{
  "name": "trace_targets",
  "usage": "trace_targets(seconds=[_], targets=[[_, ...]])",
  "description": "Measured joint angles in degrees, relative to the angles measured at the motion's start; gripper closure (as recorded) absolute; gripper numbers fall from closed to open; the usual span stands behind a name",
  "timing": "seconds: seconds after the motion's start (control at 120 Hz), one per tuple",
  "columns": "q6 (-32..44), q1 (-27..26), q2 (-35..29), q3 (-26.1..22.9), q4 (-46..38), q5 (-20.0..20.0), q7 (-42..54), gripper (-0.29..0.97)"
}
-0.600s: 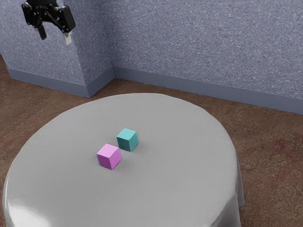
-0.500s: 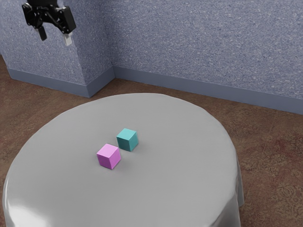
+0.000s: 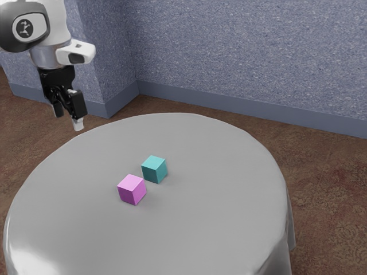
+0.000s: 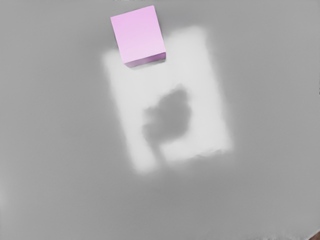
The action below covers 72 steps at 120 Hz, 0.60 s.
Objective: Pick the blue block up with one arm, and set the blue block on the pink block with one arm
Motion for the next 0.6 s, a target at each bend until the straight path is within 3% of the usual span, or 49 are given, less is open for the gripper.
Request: trace_targets(seconds=[0.117,0.342,0.6], targets=[[5.2,-0.4,0.5,-1.0,-2.7,1.7,7.8,0.00],[19.6,-0.4,3.5,-1.0,-6.0,0.9,25.5,0.00],[28.8,0.3,18.3,-1.7,-3.3,0.7,40.7,0.00]])
